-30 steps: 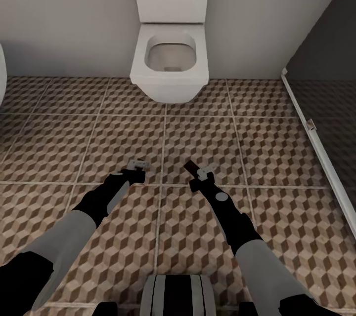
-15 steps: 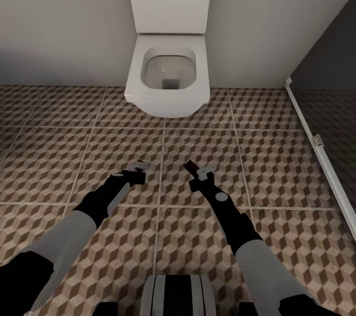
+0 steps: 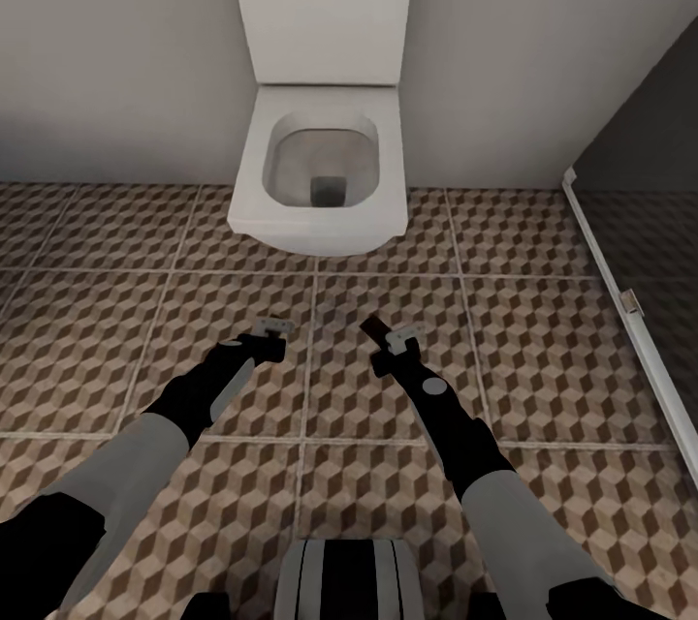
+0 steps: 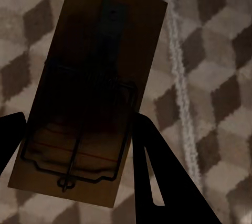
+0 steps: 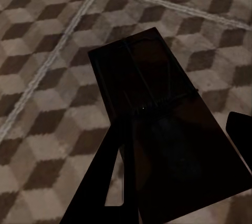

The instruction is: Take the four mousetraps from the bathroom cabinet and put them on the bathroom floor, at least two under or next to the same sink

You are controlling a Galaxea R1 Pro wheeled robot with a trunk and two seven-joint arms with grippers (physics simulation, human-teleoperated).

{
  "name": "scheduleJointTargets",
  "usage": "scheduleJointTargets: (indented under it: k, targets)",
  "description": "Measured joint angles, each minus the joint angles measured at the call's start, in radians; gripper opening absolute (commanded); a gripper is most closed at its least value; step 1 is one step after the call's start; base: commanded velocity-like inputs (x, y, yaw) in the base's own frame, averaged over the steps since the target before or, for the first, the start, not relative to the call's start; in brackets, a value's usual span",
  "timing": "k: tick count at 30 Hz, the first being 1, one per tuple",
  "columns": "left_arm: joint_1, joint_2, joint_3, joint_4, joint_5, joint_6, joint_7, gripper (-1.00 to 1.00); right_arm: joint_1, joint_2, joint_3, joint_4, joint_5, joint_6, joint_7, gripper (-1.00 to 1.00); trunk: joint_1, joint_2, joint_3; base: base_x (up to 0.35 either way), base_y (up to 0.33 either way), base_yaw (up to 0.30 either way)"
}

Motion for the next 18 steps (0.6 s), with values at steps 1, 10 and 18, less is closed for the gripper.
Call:
scheduleJointTargets:
  k: [1,10,18]
  targets:
    - [0.000,0.000,0.000,0.000,0.000,0.000,0.000,-1.00,0.000,0.000,0.000,0.000,0.000,0.000,0.000,-1.00,0.000,0.000,0.000,0.020,0.000,0.000]
    - [0.001,0.000,0.000,0.001,0.000,0.000,0.000,-1.00,0.000,0.000,0.000,0.000,0.000,0.000,0.000,-1.00,0.000,0.000,0.000,0.003,0.000,0.000]
    - [0.001,0.000,0.000,0.001,0.000,0.000,0.000,-1.00,0.000,0.000,0.000,0.000,0.000,0.000,0.000,-1.00,0.004,-0.002,-0.033,0.000,0.000,0.000]
